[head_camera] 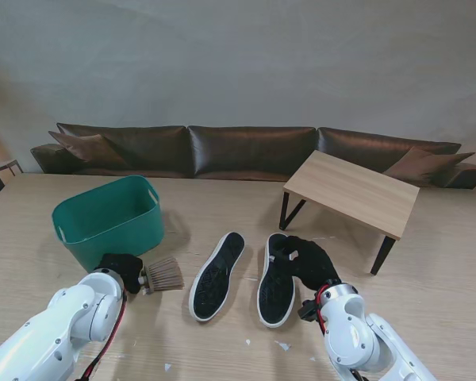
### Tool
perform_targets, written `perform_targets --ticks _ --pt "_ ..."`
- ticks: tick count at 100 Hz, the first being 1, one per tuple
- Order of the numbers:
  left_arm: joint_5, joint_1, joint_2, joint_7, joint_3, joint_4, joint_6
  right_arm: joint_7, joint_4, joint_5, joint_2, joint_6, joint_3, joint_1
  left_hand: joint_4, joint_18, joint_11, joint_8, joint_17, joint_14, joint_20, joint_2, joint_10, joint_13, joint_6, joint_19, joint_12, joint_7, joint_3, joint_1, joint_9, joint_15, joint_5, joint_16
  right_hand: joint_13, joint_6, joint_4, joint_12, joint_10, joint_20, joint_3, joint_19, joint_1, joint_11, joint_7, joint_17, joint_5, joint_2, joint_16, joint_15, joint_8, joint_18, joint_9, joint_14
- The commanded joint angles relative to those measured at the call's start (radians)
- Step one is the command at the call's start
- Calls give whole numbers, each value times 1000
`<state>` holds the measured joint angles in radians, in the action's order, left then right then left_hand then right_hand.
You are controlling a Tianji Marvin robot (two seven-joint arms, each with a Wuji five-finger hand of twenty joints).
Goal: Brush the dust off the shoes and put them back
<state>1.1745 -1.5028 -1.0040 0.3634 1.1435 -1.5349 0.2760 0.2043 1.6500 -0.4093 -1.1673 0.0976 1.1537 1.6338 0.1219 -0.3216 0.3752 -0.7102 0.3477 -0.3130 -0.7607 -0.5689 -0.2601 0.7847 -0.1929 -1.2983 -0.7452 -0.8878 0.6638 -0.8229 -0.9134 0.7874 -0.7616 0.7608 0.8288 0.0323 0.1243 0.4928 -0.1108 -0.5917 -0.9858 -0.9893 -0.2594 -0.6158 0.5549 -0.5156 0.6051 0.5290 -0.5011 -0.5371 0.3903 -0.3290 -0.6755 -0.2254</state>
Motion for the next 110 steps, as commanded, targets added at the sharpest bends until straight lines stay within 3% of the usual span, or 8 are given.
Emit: perform_targets --ticks 1,22,34,46,57,73,85,110 --pt "-7 -33 -5 13 -7 33 -22 -12 0 1 -5 -3 -4 2 59 5 42 -50 37 6 24 -68 79 78 105 -44 -118 -239 -26 -51 -120 27 -46 -3 21 2 -25 -12 -9 -11 10 7 38 -14 6 209 12 -23 2 -14 -1 -24 -25 -6" --pt "-10 -65 -11 -59 39 10 -78 -15 -4 1 -5 -2 -6 1 65 -22 10 -28 173 23 69 -90 104 247 121 -55 -92 -241 -16 -71 -342 36 -73 -17 23 4 -26 -12 -11 -11 6 5 38 -13 7 209 9 -29 2 -15 -2 -26 -27 -8" --pt "-25 -81 -14 -62 66 -22 -99 -20 -5 -5 -3 -3 -8 0 65 -29 72 -9 262 39 75 -103 114 359 120 -106 -89 -221 6 -65 -426 112 -92 10 23 5 -26 -12 -11 -11 5 5 39 -14 8 209 7 -31 2 -15 -2 -25 -27 -8" --pt "-38 -92 -16 -66 87 -48 -117 -26 -9 -8 -1 -2 -11 -3 80 -18 163 37 352 57 99 -90 135 468 92 -174 -21 -168 70 -39 -472 181 -116 24 22 5 -26 -13 -11 -10 4 5 40 -13 8 209 4 -36 2 -15 -3 -25 -25 -7" --pt "-72 -97 -22 -81 94 -64 -105 -31 -11 -13 0 -1 -12 -4 92 -5 219 26 419 85 103 -92 139 481 70 -222 10 -168 111 -25 -472 294 -118 48 22 7 -26 -13 -13 -10 3 5 40 -13 9 208 2 -39 2 -15 -3 -24 -25 -8" --pt "-152 -103 -32 -113 104 -81 -69 -39 -11 -15 3 -3 -12 -4 106 1 258 11 512 144 116 -106 134 488 38 -275 36 -173 172 -21 -473 469 -120 9 22 8 -27 -13 -13 -10 2 4 42 -14 10 208 -3 -45 2 -16 -3 -24 -23 -8" --pt "-217 -109 -42 -152 120 -96 -53 -43 -9 -12 3 -1 -12 -3 108 1 267 22 552 167 120 -125 129 490 26 -283 40 -168 182 -23 -476 508 -138 -1 22 10 -27 -13 -13 -10 1 4 41 -14 11 208 -6 -48 2 -16 -4 -24 -22 -10" --pt "-325 -120 -61 -212 157 -136 -43 -36 -13 -11 1 -2 -16 -7 105 -13 270 33 565 169 126 -136 117 487 15 -272 41 -161 188 -34 -476 516 -147 -19 22 13 -27 -13 -13 -10 1 1 44 -16 15 206 -8 -53 2 -18 -4 -24 -21 -9"
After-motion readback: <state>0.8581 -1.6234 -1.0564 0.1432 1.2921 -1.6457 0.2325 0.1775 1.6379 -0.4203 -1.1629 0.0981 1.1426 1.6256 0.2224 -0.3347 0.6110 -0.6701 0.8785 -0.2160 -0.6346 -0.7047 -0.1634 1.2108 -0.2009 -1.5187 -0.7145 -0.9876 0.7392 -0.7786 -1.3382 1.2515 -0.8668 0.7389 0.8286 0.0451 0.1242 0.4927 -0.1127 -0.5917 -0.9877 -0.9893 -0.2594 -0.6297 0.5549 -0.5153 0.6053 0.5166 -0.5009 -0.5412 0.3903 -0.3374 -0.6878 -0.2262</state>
